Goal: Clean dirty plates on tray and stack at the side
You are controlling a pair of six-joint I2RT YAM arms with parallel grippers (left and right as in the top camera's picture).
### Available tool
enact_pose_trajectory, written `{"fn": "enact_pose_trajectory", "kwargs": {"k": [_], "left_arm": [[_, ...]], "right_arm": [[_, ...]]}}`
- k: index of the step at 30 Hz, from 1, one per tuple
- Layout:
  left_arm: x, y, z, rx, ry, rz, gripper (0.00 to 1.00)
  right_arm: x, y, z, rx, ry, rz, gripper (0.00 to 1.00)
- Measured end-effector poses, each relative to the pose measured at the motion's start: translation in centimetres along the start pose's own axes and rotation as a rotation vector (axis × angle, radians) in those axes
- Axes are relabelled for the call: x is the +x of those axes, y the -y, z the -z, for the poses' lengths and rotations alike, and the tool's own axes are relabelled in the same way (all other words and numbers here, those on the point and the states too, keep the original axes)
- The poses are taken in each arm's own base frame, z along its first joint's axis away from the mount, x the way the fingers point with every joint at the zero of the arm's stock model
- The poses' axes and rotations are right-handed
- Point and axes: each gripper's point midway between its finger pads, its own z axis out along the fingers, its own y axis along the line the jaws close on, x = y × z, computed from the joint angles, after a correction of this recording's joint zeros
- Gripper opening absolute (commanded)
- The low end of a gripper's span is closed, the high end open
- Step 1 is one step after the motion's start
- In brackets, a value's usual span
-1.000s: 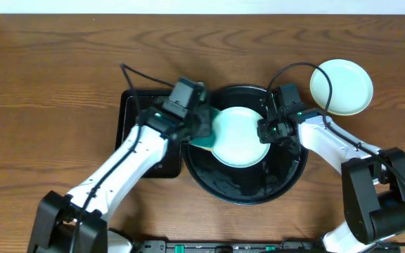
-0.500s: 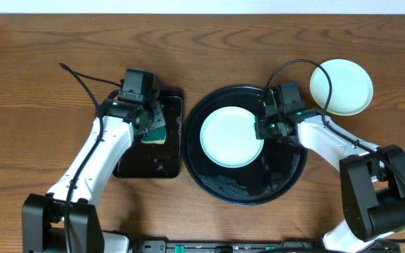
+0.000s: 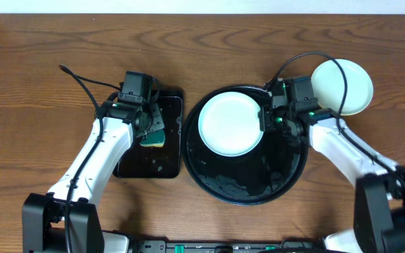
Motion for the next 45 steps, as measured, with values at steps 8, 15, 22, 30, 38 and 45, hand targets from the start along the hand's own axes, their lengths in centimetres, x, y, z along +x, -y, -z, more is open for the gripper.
{"fn": "enact_pose_trajectory", "kwargs": {"k": [8, 15, 22, 30, 38, 45], "left_arm": [[0.6, -0.3, -1.5, -0.026, -0.040, -0.005, 0.08], [1.9, -0.8, -4.7, -0.065, -0.120, -0.010, 0.07], [2.3, -1.0, -5.5, -0.077, -0.143, -0.011, 0.07], [2.2, -0.9, -5.6, -0.076, -0.140, -0.011, 0.07], [2.2, -0.9, -5.6, -0.076, -0.140, -0.011, 0.07], [2.2, -0.9, -5.6, -0.076, -0.140, -0.011, 0.07]], "right_arm": [[-2.4, 1.3, 4.3, 0.191, 0.114, 0.151, 0.01], [-4.3, 1.1, 7.5, 0.379, 0.203, 0.324, 0.01], [-5.2, -0.4, 9.5, 0.580, 0.245, 0.529, 0.01], [-7.2, -2.4, 12.2, 0.812, 0.356, 0.640, 0.01], [-8.3, -3.9, 14.2, 0.931, 0.425, 0.685, 0.01], [-8.3, -3.5, 14.7, 0.974, 0.415, 0.692, 0.01]]}}
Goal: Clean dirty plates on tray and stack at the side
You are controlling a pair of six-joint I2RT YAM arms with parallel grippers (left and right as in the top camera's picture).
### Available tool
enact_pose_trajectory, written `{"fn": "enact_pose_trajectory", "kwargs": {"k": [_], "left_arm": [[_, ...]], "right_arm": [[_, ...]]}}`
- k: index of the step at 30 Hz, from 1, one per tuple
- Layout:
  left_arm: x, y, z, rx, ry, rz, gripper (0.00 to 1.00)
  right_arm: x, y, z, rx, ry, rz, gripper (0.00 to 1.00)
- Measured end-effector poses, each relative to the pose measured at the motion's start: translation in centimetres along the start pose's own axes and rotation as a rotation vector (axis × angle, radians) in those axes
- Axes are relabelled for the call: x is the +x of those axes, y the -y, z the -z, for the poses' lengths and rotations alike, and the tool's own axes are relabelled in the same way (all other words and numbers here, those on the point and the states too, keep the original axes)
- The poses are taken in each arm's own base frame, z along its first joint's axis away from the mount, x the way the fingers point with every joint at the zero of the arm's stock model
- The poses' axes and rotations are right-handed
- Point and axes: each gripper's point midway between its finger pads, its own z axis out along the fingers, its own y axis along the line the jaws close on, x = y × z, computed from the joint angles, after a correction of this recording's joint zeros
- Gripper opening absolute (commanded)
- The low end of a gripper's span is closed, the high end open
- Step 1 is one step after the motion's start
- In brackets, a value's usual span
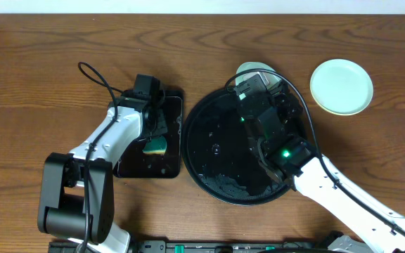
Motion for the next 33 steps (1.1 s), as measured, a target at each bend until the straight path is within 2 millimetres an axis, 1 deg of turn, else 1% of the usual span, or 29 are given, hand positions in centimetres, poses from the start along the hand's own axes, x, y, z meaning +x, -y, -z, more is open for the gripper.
{"fn": "enact_pose_trajectory", "kwargs": {"k": [26, 28, 31, 33], "left_arm": [[-0.3, 0.2, 0.0, 0.007, 0.014, 0.001, 0.07], [-0.5, 0.3, 0.0, 0.011, 0.021, 0.001, 0.08], [-1.4, 0.7, 0.1, 0.028, 0.058, -0.019, 0.07], [-1.9, 1.3, 0.1, 0.041, 0.083, -0.041, 0.07]], "right_arm": [[0.1, 0.1, 0.0, 0.006, -0.003, 0.010, 0.01], [0.1, 0.1, 0.0, 0.006, -0.003, 0.004, 0.01], [0.3, 0.1, -0.2, 0.003, -0.011, -0.044, 0.01], [1.1, 0.1, -0.8, -0.017, -0.033, -0.099, 0.01]]}}
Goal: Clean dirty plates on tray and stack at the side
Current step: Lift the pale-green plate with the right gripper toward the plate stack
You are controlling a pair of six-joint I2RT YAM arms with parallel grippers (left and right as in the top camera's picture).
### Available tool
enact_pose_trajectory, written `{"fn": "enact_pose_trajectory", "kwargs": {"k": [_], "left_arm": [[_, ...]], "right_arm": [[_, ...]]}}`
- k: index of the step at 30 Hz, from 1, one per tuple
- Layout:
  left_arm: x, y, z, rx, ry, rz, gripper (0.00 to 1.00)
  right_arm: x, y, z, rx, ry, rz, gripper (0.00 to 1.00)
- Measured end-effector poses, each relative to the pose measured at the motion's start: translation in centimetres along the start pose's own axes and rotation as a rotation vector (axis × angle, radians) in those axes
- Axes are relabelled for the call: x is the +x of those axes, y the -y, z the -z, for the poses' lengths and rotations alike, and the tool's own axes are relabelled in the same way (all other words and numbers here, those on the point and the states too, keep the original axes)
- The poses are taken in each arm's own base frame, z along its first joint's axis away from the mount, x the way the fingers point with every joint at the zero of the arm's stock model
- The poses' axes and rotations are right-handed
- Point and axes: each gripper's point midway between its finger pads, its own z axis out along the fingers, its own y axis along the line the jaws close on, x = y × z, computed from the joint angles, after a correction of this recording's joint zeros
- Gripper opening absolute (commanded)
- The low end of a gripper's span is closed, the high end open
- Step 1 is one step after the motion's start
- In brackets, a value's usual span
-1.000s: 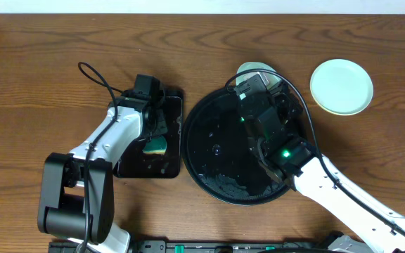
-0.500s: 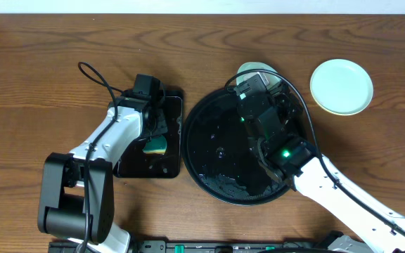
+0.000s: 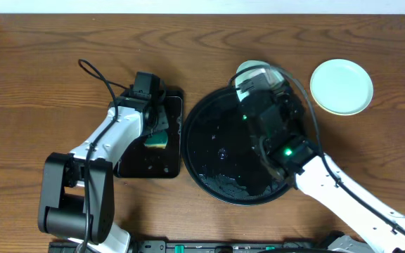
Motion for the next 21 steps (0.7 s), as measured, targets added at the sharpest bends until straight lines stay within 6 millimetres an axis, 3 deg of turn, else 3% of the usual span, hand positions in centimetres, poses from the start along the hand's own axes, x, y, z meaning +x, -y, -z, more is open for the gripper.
{"fn": "enact_pose_trajectory", "kwargs": {"k": [9, 16, 21], "left_arm": [[0.3, 1.8, 0.1, 0.022, 0.013, -0.094, 0.07], [0.7, 1.6, 0.1, 0.014, -0.003, -0.104, 0.07], [0.9, 1.5, 0.1, 0.011, -0.011, -0.107, 0.07]], "right_arm": [[7.4, 2.2, -5.6, -0.114, -0.244, -0.488, 0.01], [13.0, 6.2, -9.1, -0.081, -0.394, -0.940, 0.01], [14.9, 8.6, -10.5, -0.074, -0.401, -1.108, 0.01]]}}
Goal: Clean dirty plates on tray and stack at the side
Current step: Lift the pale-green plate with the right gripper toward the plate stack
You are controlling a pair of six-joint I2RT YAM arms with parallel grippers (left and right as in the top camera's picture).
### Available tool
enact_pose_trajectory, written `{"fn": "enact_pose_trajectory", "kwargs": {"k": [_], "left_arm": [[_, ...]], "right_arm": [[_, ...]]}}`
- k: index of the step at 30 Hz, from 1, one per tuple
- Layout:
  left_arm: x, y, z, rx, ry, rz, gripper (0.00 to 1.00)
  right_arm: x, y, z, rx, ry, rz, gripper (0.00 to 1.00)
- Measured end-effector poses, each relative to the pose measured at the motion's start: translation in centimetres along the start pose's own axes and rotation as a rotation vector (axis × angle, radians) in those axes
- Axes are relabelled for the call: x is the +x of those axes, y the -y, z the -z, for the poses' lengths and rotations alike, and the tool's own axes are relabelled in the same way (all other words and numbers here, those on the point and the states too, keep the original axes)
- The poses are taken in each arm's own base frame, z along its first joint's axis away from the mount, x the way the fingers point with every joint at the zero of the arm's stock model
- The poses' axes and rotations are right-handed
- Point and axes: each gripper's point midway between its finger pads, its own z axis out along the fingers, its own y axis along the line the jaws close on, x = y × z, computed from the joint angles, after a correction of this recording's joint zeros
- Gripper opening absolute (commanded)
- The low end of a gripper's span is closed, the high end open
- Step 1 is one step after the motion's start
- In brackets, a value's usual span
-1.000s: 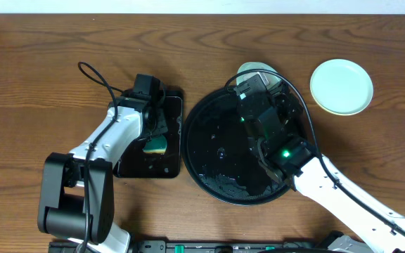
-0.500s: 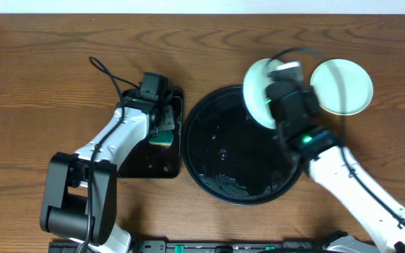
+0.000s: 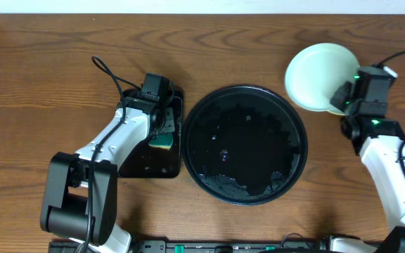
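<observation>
A pale green-white plate [image 3: 315, 74] hangs tilted just right of the round black tray [image 3: 209, 169], at the table's far right. My right gripper [image 3: 340, 98] is shut on its right rim. The round tray holds only water drops and foam. At the left, my left gripper [image 3: 163, 126] is shut on a yellow-green sponge [image 3: 162, 140] over the small black rectangular tray [image 3: 143, 161]. The plate that stood at the far right is hidden under the held plate and the right wrist.
Dark wooden table [image 3: 34, 77] all around. The small rectangular tray lies close to the round tray's left rim. A black cable [image 3: 107, 74] loops up from the left arm. A white wall edge runs along the far side.
My right gripper and the plate have moved from over the round tray's far rim to the right, beside the tray. The left gripper with the sponge has shifted slightly right.
First the plate lay in the round tray with my right gripper at its right edge, and the left gripper held the sponge over the small tray. Then the plate was lifted at the tray's far rim. Now it is off the tray at the far right.
</observation>
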Motion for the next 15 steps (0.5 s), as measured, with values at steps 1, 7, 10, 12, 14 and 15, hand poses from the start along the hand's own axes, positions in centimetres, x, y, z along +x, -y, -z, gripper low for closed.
{"fn": "enact_pose_trajectory", "kwargs": {"k": [1, 7, 10, 12, 14, 15], "left_arm": [[0.0, 0.0, 0.0, 0.000, 0.000, 0.000, 0.08], [0.0, 0.0, 0.0, 0.000, -0.001, 0.000, 0.07], [0.0, 0.0, 0.0, -0.001, -0.001, 0.000, 0.07], [0.0, 0.0, 0.0, -0.001, -0.002, 0.000, 0.07], [0.1, 0.0, 0.0, -0.001, -0.002, -0.001, 0.08], [0.1, 0.0, 0.0, -0.001, -0.002, 0.000, 0.07]], "right_arm": [[-0.2, -0.1, -0.1, -0.019, 0.000, 0.000, 0.01], [0.9, -3.1, 0.3, -0.168, -0.038, 0.194, 0.01], [2.2, -5.4, 1.0, -0.233, -0.047, 0.348, 0.01], [3.1, -7.1, 1.7, -0.264, -0.038, 0.453, 0.01], [3.6, -8.6, 2.8, -0.277, -0.009, 0.554, 0.01], [3.8, -9.4, 3.6, -0.282, 0.017, 0.611, 0.01]]}}
